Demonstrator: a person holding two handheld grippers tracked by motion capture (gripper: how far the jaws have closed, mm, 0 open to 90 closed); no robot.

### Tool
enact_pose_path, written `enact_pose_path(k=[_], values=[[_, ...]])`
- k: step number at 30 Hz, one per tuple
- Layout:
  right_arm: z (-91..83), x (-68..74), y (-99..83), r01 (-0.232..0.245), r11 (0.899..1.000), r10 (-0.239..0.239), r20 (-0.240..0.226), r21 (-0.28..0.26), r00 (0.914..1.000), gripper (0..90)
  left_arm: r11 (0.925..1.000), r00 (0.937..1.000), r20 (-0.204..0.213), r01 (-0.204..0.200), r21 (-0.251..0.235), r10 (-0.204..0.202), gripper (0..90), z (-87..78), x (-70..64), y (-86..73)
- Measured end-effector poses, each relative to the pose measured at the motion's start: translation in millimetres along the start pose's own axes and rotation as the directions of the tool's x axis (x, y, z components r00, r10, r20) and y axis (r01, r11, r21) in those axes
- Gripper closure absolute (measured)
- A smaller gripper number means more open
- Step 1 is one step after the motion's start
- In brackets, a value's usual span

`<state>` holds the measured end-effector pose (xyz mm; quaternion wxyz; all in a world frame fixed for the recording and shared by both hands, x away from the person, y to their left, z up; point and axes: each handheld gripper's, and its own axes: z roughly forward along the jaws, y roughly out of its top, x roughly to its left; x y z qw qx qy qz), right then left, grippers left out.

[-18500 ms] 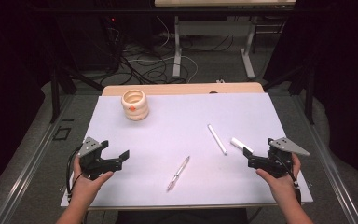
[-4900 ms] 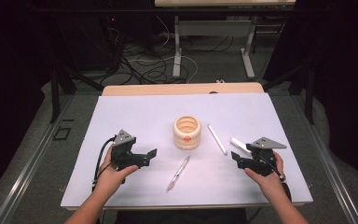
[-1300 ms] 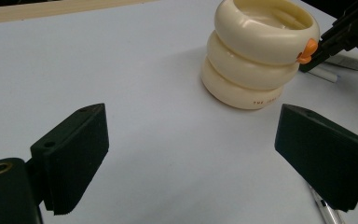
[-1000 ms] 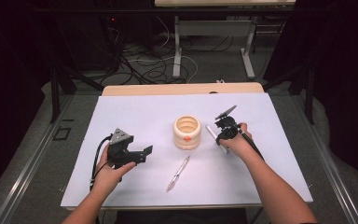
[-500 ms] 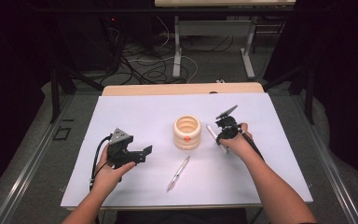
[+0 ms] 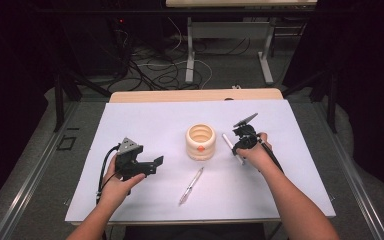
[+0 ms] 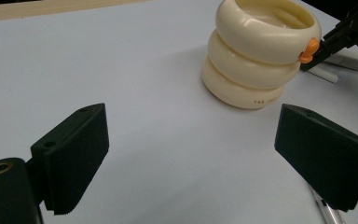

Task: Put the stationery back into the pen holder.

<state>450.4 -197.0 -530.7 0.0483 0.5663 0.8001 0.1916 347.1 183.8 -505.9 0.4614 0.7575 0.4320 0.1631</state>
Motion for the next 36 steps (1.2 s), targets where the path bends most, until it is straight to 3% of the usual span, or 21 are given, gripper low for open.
enact_pose_path(k=[2, 3, 6, 7, 8, 9, 10, 11, 13, 16, 18, 20, 22, 25, 31, 36], values=[[-0.5, -1.2, -0.8, -0.004, 1.000, 0.004, -0.003, -0.002, 1.0000, 78.6, 1.0000, 1.0000, 0.002, 0.007, -0.002, -0.007, 9.8, 0.2, -0.5, -0.1], [4.2, -1.8, -3.1, -0.020, 0.997, 0.016, -0.043, -0.079, 0.9989, 78.5, 1.0000, 1.0000, 0.002, 0.006, -0.002, -0.006, 9.8, 0.1, -0.5, 0.0], [-2.6, -1.7, -2.3, -0.027, 1.000, 0.026, -0.011, -0.006, 0.9996, 78.6, 1.0000, 1.0000, 0.003, 0.007, -0.003, -0.007, 9.8, 0.0, -0.3, 0.0], [1.5, -2.7, -4.2, -0.031, 0.996, 0.027, -0.045, -0.079, 0.9986, 78.6, 1.0000, 1.0000, 0.003, 0.007, -0.003, -0.007, 9.8, 0.1, -0.3, 0.0], [1.8, -2.8, -4.8, -0.032, 0.995, 0.027, -0.049, -0.098, 0.9984, 78.5, 0.9999, 1.0000, 0.002, 0.008, -0.006, -0.008, 9.8, 0.3, -0.4, -0.1], [-2.1, -3.2, -4.0, -0.020, 0.998, 0.018, -0.032, -0.059, 0.9993, 78.5, 1.0000, 1.0000, 0.004, 0.008, -0.002, -0.008, 9.8, 0.0, -0.4, 0.0], [-3.1, -3.3, -4.0, -0.021, 0.998, 0.019, -0.036, -0.062, 0.9992, 78.6, 1.0000, 1.0000, 0.004, 0.008, -0.003, -0.008, 9.8, 0.0, -0.5, 0.0], [-1.2, -3.4, -5.3, -0.031, 0.993, 0.024, -0.058, -0.116, 0.9980, 78.6, 1.0000, 1.0000, 0.003, 0.008, -0.003, -0.008, 9.8, 0.1, -0.6, -0.1], [-7.6, -2.6, -3.6, -0.030, 0.998, 0.028, -0.032, -0.055, 0.9991, 78.5, 1.0000, 1.0000, 0.004, 0.009, -0.004, -0.009, 9.8, 0.0, -0.6, 0.0], [-11.0, -3.0, -4.1, -0.036, 0.997, 0.034, -0.035, -0.061, 0.9988, 78.5, 1.0000, 1.0000, 0.002, 0.002, -0.004, -0.002, 9.8, -0.3, -0.4, 0.2], [-12.0, -4.6, -5.3, -0.018, 0.996, 0.013, -0.050, -0.091, 0.9986, 78.6, 1.0000, 1.0000, 0.001, 0.002, -0.004, -0.002, 9.8, -0.4, -0.4, 0.2], [-12.9, -4.1, -6.0, -0.030, 0.993, 0.023, -0.062, -0.116, 0.9978, 78.6, 1.0000, 1.0000, 0.000, 0.001, -0.005, -0.001, 9.8, -0.4, -0.4, 0.2], [-17.1, -3.4, -5.9, -0.032, 0.995, 0.027, -0.051, -0.095, 0.9983, 78.6, 1.0000, 1.0000, 0.000, 0.002, -0.003, -0.002, 9.8, -0.5, -0.4, 0.3], [-20.5, -2.5, -6.8, -0.038, 0.992, 0.032, -0.061, -0.116, 0.9976, 78.5, 1.0000, 1.0000, -0.001, 0.002, -0.005, -0.002, 9.8, -0.4, -0.5, 0.3], [-29.6, 0.9, -9.5, -0.035, 0.986, 0.021, -0.086, -0.164, 0.9960, 78.5, 1.0000, 1.0000, 0.000, 0.003, -0.006, -0.003, 9.9, -0.2, -1.1, 0.2], [-40.7, 6.1, -15.1, 0.007, 0.975, -0.032, -0.105, -0.224, 0.9939, 78.5, 1.0000, 1.0000, 0.004, 0.000, -0.005, 0.000, 11.0, -0.5, -2.9, 0.9]])
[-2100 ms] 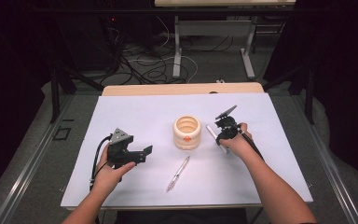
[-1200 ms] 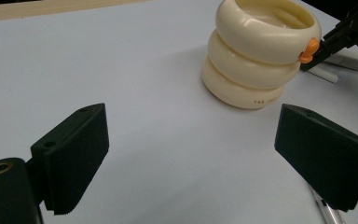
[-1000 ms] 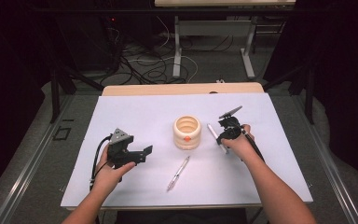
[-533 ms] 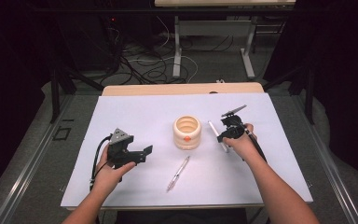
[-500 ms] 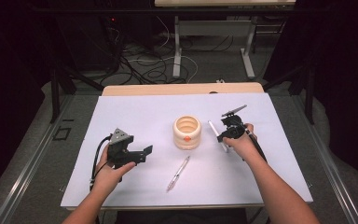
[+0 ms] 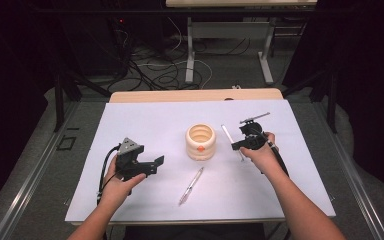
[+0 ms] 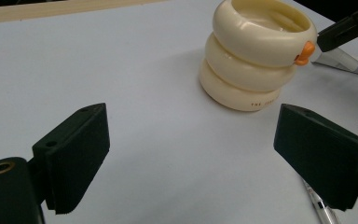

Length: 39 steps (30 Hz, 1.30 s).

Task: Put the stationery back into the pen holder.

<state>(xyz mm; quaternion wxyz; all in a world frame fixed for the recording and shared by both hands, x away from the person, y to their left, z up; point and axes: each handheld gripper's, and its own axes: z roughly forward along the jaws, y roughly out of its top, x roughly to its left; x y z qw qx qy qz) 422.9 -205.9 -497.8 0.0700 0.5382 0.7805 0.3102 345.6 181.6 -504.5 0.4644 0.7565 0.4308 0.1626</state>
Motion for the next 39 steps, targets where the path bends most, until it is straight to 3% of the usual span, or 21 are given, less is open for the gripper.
enact_pose_path(k=[9, 12, 13, 21, 30, 39], values=[[-15.8, 10.9, -6.3, 0.016, 0.997, -0.018, -0.039, -0.071, 0.9991, 78.6, 0.9999, 0.9995, 0.031, -0.005, -0.011, 0.005, 16.2, -1.5, -7.5, 5.4], [-21.1, 14.4, -8.8, 0.018, 0.995, -0.024, -0.058, -0.101, 0.9980, 78.6, 0.9999, 0.9990, 0.045, -0.006, -0.011, 0.007, 16.6, -1.5, -10.8, 7.2], [-22.6, 15.3, -9.6, 0.019, 0.993, -0.027, -0.063, -0.113, 0.9977, 78.5, 0.9996, 0.9986, 0.047, -0.024, -0.012, 0.025, 16.7, -1.7, -10.7, 8.2], [-34.3, 24.1, -15.1, 0.032, 0.984, -0.049, -0.096, -0.175, 0.9942, 78.5, 0.9993, 0.9970, 0.072, -0.026, -0.025, 0.028, 19.4, -2.7, -16.0, 15.3], [-42.7, 40.8, -20.3, 0.074, 0.969, -0.105, -0.120, -0.237, 0.9872, 78.5, 0.9967, 0.9945, 0.089, -0.048, -0.065, 0.054, 21.5, -5.4, -23.0, 31.7], [-47.0, 55.3, -23.6, 0.115, 0.947, -0.163, -0.142, -0.300, 0.9763, 78.5, 0.9967, 0.9929, 0.111, -0.036, -0.073, 0.044, 23.1, -6.5, -27.1, 43.5]])
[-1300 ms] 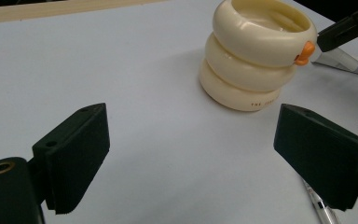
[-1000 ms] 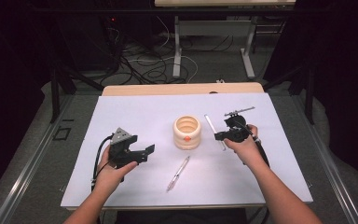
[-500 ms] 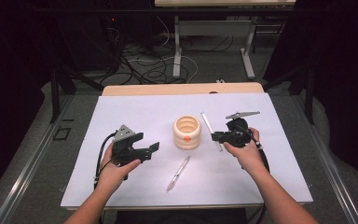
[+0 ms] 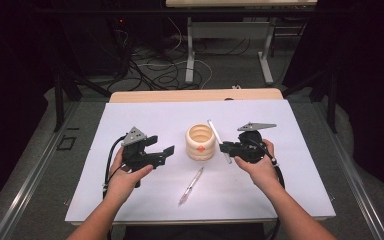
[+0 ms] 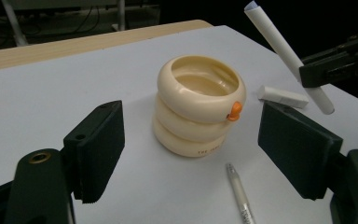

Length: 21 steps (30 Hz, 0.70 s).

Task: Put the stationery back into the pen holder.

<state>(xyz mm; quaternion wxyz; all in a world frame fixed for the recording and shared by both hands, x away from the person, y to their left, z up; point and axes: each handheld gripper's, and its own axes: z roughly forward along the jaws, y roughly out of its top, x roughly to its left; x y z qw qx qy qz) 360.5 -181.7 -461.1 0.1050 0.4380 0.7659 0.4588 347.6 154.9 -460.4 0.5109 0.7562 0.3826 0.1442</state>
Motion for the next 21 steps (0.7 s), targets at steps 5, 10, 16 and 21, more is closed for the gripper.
enact_pose_path(k=[5, 10, 16, 21], values=[[-0.4, 7.2, -1.0, 0.004, 1.000, -0.005, -0.013, -0.022, 0.9999, 78.5, 0.9997, 0.9995, 0.023, 0.021, -0.012, -0.021, 24.4, 1.6, -3.7, 6.6], [-3.1, 11.9, -0.7, 0.017, 0.999, -0.019, -0.025, -0.049, 0.9995, 78.6, 0.9968, 0.9958, 0.053, 0.077, -0.021, -0.075, 29.1, 4.9, -7.3, 11.9], [-5.6, 15.4, -1.0, 0.025, 0.997, -0.028, -0.034, -0.079, 0.9990, 78.5, 0.9903, 0.9840, 0.119, 0.137, -0.024, -0.133, 34.5, 11.1, -11.8, 17.9], [-6.1, 17.3, -2.5, 0.034, 0.995, -0.037, -0.035, -0.091, 0.9987, 78.5, 0.9878, 0.9772, 0.149, 0.155, -0.015, -0.151, 37.2, 17.6, -16.3, 24.1]])
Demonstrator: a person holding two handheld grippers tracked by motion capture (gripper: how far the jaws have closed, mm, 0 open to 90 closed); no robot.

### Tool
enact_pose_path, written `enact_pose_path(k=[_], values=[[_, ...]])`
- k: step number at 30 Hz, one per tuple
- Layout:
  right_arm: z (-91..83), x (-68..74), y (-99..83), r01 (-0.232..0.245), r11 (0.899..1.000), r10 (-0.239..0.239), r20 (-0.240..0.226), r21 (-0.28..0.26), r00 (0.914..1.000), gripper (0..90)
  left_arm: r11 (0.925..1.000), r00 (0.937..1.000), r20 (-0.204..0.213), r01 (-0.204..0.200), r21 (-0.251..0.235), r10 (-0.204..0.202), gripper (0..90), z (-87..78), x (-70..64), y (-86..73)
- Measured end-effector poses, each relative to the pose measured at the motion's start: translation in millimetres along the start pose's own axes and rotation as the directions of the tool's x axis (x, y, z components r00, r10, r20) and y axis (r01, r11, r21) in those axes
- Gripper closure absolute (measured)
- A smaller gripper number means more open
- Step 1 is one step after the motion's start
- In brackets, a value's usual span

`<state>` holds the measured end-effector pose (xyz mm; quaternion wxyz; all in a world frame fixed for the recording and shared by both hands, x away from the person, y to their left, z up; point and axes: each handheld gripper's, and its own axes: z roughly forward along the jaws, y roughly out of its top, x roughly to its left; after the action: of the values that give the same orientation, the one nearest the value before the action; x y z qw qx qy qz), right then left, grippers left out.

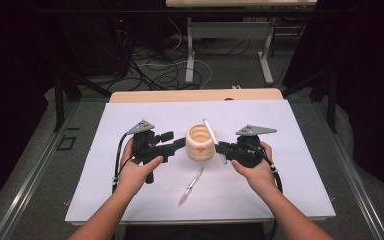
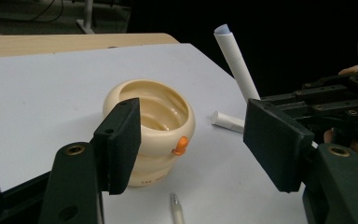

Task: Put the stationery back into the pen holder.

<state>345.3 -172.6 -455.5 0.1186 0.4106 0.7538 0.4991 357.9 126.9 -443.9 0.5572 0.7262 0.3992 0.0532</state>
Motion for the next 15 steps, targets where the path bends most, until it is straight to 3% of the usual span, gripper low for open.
enact_pose_path(k=[4, 8, 15], values=[[-1.4, 2.5, -0.6, 0.001, 1.000, -0.001, -0.005, -0.004, 1.0000, 78.6, 0.9998, 0.9998, 0.004, 0.020, 0.006, -0.020, 38.4, 4.6, -4.5, 3.6], [-1.7, 4.6, -1.1, 0.003, 1.000, -0.003, -0.009, -0.013, 0.9999, 78.6, 0.9968, 0.9967, 0.010, 0.080, 0.006, -0.080, 39.4, 7.8, -7.4, 6.7], [-1.1, 8.6, -1.5, 0.010, 1.000, -0.010, -0.015, -0.024, 0.9998, 78.5, 0.9850, 0.9845, 0.040, 0.169, 0.035, -0.170, 41.9, 12.1, -9.5, 10.8]])
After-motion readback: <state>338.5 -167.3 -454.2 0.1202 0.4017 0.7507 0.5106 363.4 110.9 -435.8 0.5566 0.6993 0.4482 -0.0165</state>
